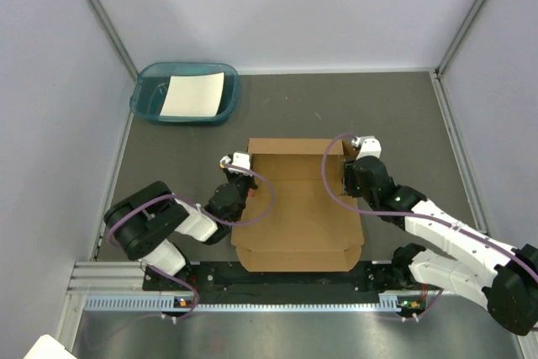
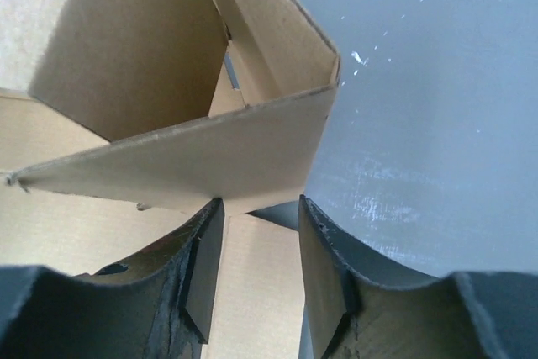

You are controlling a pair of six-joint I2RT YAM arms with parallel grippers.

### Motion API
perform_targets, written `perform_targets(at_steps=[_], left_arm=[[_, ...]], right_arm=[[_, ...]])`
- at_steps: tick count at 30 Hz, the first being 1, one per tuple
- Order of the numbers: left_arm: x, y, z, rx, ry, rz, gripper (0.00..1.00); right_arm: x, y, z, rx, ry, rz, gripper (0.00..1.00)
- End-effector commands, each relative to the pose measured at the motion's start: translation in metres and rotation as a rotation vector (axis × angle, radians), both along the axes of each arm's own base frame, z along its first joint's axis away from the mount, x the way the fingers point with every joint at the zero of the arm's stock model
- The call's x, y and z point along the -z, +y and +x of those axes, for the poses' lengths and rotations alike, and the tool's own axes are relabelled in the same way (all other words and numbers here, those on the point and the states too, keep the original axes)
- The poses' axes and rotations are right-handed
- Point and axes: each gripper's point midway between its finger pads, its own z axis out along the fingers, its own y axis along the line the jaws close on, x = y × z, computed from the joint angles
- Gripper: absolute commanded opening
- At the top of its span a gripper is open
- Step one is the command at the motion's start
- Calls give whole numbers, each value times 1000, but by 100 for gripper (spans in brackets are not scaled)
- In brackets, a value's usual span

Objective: Fold the paper box

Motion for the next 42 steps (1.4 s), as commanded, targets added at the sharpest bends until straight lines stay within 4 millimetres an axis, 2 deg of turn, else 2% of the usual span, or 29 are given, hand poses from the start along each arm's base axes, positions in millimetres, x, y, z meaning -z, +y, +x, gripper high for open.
perform_targets(at_steps=[1, 7, 12, 15, 16, 18, 20, 21, 27, 33, 36, 40, 42], left_arm=[[-5, -23, -8, 107, -22, -10, 0], [-3, -27, -11, 133, -19, -7, 0], [-3, -32, -12, 162, -28, 13, 0], [-2, -35, -14, 181, -28, 13, 0], [-2, -36, -15, 189, -27, 12, 0], [-3, -40, -16, 210, -31, 6, 0], [-3, -42, -17, 224, -31, 3, 0], [-3, -45, -18, 241, -31, 4, 0], [-9, -56, -26, 322, -49, -5, 0], [-13, -63, -34, 377, -46, -41, 0], [-13, -64, -36, 390, -43, -44, 0], [-17, -65, -38, 400, -48, -58, 0], [-18, -68, -41, 423, -47, -60, 0]], right_arm=[[-35, 4, 32, 73, -132, 11, 44], [-51, 14, 45, 57, -198, 43, 51], [-57, 15, 50, 61, -226, 33, 55], [-58, 15, 52, 56, -251, 36, 60], [-52, 13, 50, 51, -239, 27, 62], [-61, 20, 54, 40, -290, 74, 64], [-59, 23, 54, 23, -304, 92, 65], [-65, 28, 56, 11, -332, 120, 66], [-52, 37, 66, -20, -305, 70, 66], [-46, 40, 76, -12, -306, 39, 57], [-46, 40, 80, -4, -311, 25, 47], [-43, 40, 86, 3, -311, 2, 26], [-41, 40, 87, 6, -310, -3, 24]])
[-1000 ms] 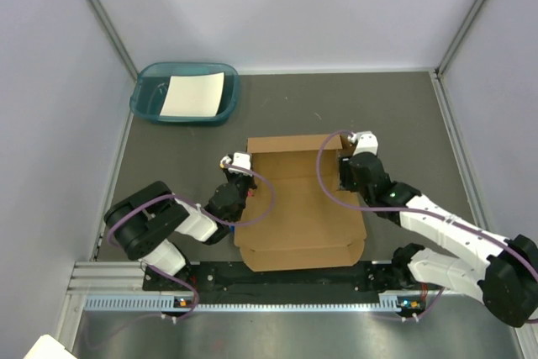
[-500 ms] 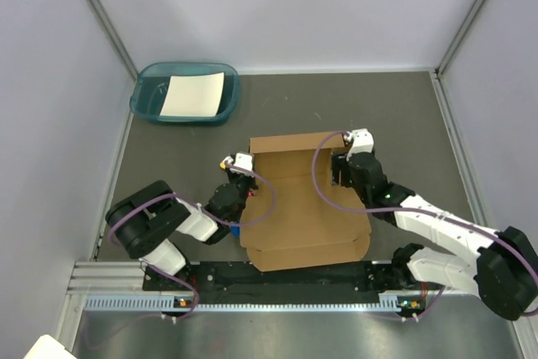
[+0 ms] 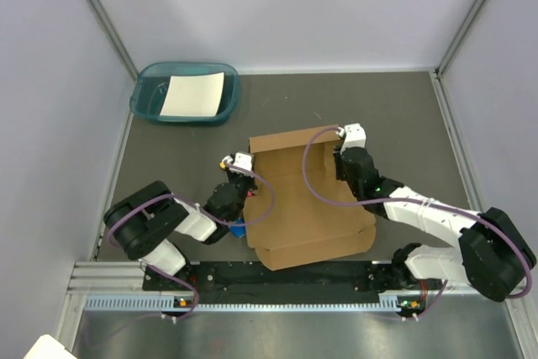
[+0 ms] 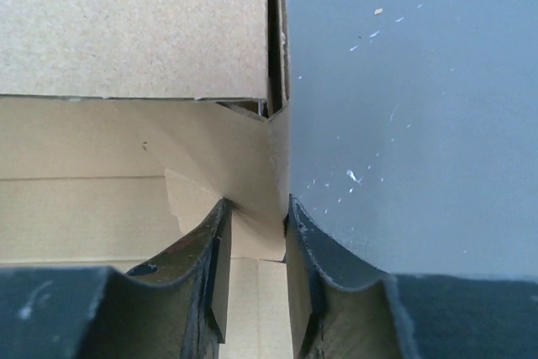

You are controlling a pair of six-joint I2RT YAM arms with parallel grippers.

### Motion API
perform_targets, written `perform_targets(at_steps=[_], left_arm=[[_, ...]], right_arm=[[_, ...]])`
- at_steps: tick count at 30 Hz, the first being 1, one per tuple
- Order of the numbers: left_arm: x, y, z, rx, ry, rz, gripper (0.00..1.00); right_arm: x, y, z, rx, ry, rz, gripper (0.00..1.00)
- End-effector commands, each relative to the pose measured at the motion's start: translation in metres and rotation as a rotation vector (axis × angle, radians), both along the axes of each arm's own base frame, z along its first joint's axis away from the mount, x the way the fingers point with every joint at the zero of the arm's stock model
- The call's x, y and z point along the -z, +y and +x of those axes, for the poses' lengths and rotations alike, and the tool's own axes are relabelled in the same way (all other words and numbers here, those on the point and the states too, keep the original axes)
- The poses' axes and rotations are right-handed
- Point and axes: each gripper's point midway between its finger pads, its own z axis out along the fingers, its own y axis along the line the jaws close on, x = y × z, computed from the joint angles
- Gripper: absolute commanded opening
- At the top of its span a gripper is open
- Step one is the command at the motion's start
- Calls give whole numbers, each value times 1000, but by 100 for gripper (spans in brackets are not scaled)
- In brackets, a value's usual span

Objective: Fold the paper box

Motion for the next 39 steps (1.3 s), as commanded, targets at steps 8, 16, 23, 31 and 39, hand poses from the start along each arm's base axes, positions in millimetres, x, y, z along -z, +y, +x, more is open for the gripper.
perform_targets(at_steps=[8, 16, 23, 31, 39], left_arm=[[-23, -71, -50, 444, 7, -66, 0], [-34, -83, -58, 540, 30, -60, 0], [-41, -112, -96, 811, 99, -75, 0], [-28, -122, -90, 816, 155, -32, 0], [2, -127, -45, 671, 200, 142, 0]], right_arm=[[-36, 21, 27, 9, -138, 115, 52], [-29, 11, 30, 17, -134, 108, 55], [-25, 4, 39, 20, -130, 153, 41], [-21, 10, 35, -18, -97, 159, 4], [-20, 14, 22, -25, -85, 136, 0]])
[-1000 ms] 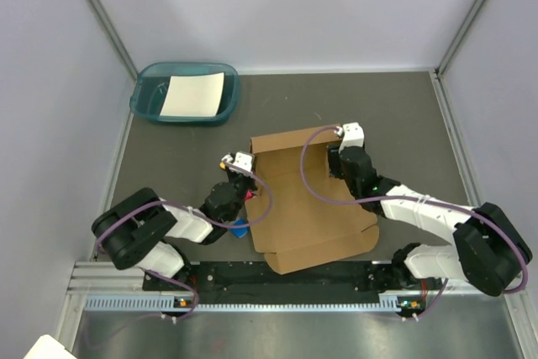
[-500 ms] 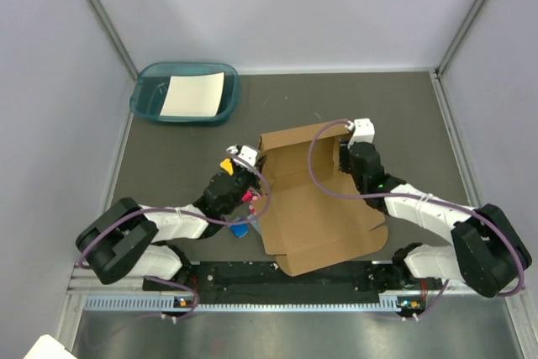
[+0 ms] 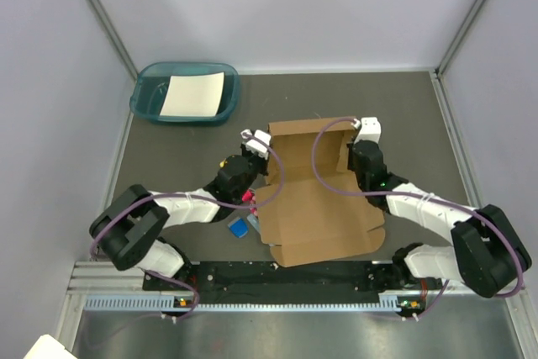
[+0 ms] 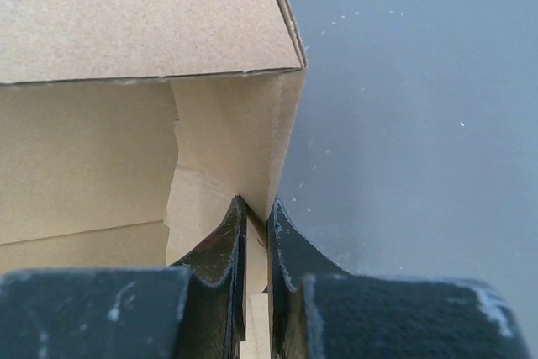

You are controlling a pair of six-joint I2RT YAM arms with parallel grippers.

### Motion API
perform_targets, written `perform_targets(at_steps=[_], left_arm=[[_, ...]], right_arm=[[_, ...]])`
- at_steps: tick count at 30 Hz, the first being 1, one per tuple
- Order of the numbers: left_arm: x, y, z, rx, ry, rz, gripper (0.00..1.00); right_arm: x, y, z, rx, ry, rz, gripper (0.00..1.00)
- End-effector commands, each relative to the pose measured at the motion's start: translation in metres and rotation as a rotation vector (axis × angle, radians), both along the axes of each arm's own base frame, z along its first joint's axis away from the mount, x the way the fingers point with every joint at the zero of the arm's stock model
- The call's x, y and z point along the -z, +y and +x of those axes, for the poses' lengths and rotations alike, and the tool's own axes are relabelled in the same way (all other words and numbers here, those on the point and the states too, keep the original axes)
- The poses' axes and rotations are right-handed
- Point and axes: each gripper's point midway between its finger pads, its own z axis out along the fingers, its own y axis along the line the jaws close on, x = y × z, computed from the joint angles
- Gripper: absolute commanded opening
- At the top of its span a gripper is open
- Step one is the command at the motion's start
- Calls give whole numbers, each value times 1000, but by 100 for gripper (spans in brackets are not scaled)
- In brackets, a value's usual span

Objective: Fold the paper box

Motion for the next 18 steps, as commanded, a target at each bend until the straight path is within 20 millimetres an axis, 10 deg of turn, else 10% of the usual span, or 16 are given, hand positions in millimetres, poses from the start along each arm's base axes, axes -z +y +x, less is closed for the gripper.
perform_targets(at_steps=[1, 18], left_arm=[[33, -76, -55, 410, 127, 74, 0], [73, -48, 3, 1, 67, 317, 0]], right_arm=[[-14, 55, -10, -180, -23, 127, 0], [-7, 41, -24, -89, 16, 69, 11]])
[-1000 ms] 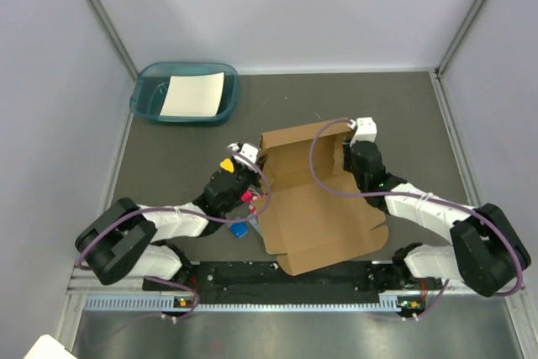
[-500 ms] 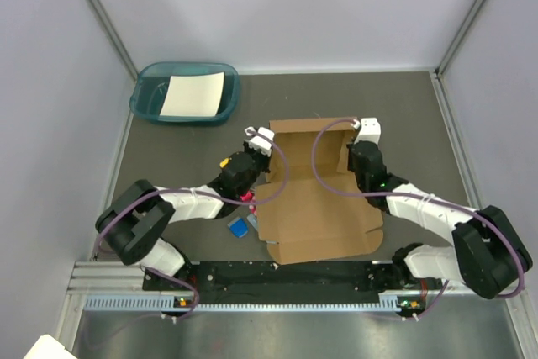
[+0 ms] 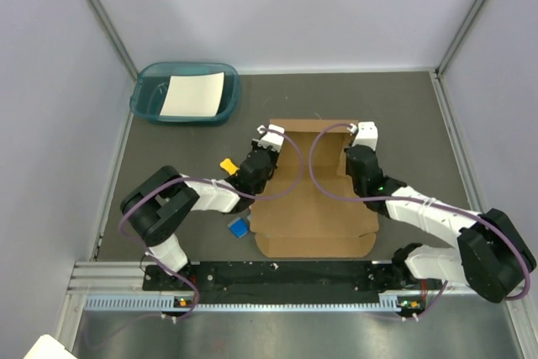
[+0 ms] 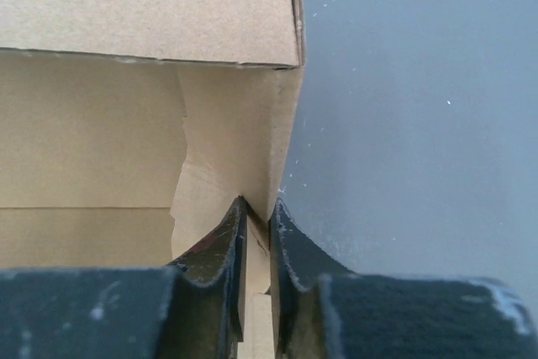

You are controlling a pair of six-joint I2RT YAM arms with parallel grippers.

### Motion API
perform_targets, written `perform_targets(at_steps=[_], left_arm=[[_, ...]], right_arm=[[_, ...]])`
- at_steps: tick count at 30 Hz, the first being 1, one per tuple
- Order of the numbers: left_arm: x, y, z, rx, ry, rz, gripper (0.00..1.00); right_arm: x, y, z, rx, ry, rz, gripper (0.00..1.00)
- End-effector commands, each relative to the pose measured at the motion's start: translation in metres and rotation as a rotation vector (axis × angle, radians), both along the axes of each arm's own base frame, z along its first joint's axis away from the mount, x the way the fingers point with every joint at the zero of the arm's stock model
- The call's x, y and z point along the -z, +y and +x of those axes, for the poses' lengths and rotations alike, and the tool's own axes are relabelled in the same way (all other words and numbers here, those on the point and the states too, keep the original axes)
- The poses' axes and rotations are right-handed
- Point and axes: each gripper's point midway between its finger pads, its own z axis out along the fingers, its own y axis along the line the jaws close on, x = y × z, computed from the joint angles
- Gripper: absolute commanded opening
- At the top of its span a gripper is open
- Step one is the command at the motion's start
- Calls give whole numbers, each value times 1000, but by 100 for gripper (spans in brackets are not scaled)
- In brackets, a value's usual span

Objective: Fold the paper box

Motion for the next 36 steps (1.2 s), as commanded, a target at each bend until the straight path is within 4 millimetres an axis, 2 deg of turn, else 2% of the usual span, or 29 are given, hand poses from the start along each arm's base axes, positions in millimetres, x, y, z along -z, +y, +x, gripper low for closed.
perform_targets(at_steps=[1, 2, 5, 8, 16, 21, 29, 30, 31, 34, 35, 36], left_arm=[[43, -47, -42, 233, 65, 225, 0], [45, -48, -42, 236, 60, 237, 0], [46, -50, -44, 245, 39, 278, 0], [47, -50, -46, 248, 24, 297, 0], [43, -47, -48, 255, -5, 293, 0], [41, -48, -52, 277, -19, 281, 0], [41, -72, -74, 466, 39, 253, 0], [45, -72, -78, 481, 64, 263, 0], [46, -73, -79, 494, 72, 266, 0], [46, -76, -85, 529, 87, 272, 0], [42, -76, -85, 535, 83, 270, 0], [44, -75, -86, 537, 93, 278, 0]], right_arm=[[-8, 40, -7, -118, 0, 115, 16], [-8, 37, -5, -104, -5, 108, 23], [-7, 33, -2, -74, -7, 94, 37], [-8, 33, 1, -61, -7, 97, 43], [11, 19, 15, -5, 54, 123, 48], [21, 28, 14, -66, 69, 147, 49], [34, 28, 11, -70, 82, 153, 54], [35, 29, 11, -69, 84, 157, 54], [35, 30, 11, -72, 84, 161, 54], [44, 34, 12, -88, 126, 140, 40], [43, 35, 13, -89, 131, 140, 27], [45, 36, 14, -89, 140, 139, 21]])
